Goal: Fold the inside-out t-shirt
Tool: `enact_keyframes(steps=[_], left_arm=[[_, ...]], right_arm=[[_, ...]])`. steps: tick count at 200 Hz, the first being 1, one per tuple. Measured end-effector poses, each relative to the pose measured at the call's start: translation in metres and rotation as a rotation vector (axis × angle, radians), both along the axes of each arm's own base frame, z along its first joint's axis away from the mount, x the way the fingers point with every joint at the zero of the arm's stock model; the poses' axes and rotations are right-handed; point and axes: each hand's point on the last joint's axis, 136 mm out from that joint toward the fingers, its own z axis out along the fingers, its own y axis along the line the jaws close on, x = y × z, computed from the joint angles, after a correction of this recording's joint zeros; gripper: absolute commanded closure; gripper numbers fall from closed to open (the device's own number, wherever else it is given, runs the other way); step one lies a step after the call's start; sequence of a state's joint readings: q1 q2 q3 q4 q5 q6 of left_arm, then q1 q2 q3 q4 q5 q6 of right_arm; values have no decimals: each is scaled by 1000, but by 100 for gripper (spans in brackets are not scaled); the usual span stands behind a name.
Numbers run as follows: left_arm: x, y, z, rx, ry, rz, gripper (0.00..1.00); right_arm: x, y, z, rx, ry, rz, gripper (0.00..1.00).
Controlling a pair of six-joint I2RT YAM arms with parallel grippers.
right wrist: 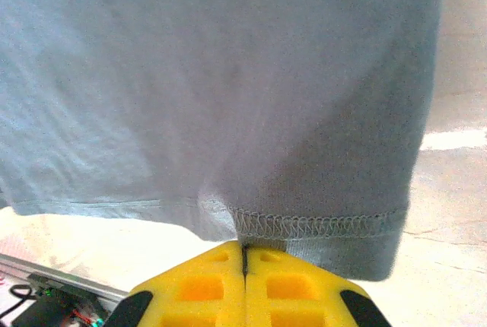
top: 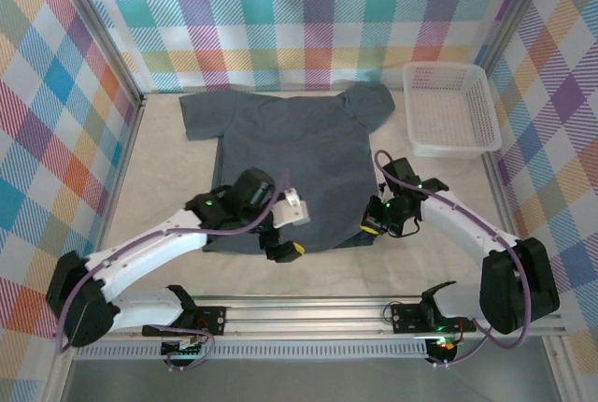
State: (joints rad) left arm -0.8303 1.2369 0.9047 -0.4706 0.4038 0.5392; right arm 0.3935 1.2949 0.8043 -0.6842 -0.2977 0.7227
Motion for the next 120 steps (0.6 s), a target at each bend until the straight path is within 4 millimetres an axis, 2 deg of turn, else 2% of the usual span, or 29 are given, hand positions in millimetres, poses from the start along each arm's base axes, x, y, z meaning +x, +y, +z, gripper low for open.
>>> enact_keyframes(steps=[16, 32, 62, 89, 100, 120], left_arm=[[-3, -23, -19, 12, 12, -32, 0], [2, -46, -37, 1, -1, -28, 0], [35, -80, -74, -30, -37, 87, 0], [61, -97, -100, -29, -51, 175, 1], [70, -97, -106, -27, -62, 212, 3], [88, -87, -105, -22, -92, 304, 18]], right_arm=[[3, 2, 4, 6, -6, -2, 100], [5, 3, 6, 7, -1, -6, 100], [12, 8, 19, 33, -16, -24, 100], [16, 8, 41, 52, -68, -43, 100], [19, 7, 53, 53, -98, -50, 100], [25, 1, 65, 27, -141, -65, 100]])
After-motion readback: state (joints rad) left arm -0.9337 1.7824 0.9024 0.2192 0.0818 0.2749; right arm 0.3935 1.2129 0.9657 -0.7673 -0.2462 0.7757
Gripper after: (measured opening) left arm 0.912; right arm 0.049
